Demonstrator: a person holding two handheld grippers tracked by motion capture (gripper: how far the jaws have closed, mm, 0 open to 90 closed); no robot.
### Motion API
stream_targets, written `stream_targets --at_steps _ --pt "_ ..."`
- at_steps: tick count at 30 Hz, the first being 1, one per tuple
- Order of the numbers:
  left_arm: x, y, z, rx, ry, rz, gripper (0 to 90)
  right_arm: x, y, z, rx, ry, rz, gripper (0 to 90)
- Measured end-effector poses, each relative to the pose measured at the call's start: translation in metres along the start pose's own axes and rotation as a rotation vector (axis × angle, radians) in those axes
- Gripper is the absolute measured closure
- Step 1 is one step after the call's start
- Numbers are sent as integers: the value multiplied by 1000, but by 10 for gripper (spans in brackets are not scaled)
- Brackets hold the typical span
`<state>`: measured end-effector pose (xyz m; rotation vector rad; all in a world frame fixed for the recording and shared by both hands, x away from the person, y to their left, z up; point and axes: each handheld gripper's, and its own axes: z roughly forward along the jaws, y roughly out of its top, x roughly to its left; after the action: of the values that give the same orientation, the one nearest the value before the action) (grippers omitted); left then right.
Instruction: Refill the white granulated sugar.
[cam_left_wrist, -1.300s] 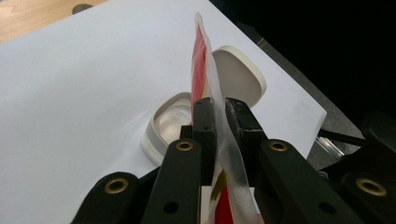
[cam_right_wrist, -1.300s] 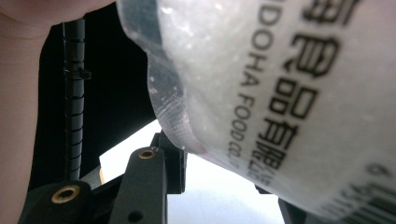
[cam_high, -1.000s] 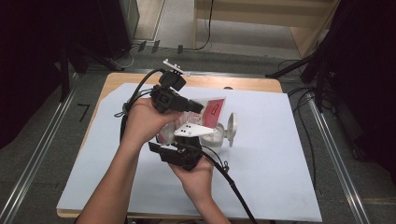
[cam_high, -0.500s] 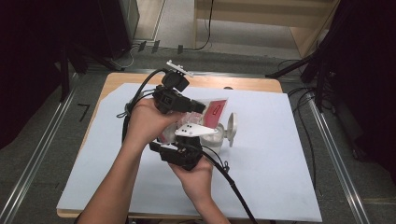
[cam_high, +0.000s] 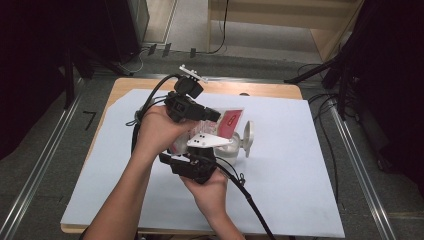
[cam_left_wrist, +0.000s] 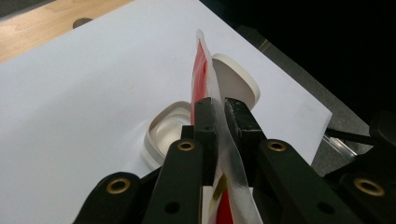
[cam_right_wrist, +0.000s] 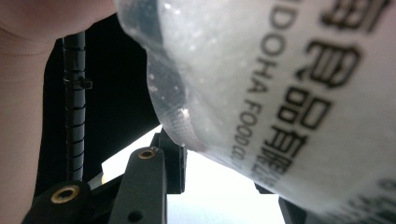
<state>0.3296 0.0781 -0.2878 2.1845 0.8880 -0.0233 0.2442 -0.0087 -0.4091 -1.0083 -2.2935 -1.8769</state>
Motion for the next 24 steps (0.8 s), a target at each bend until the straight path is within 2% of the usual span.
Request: stream_targets --at_steps 24 --pt "0 -1 0 0 -3 0 849 1 -2 0 -8 2 1 637"
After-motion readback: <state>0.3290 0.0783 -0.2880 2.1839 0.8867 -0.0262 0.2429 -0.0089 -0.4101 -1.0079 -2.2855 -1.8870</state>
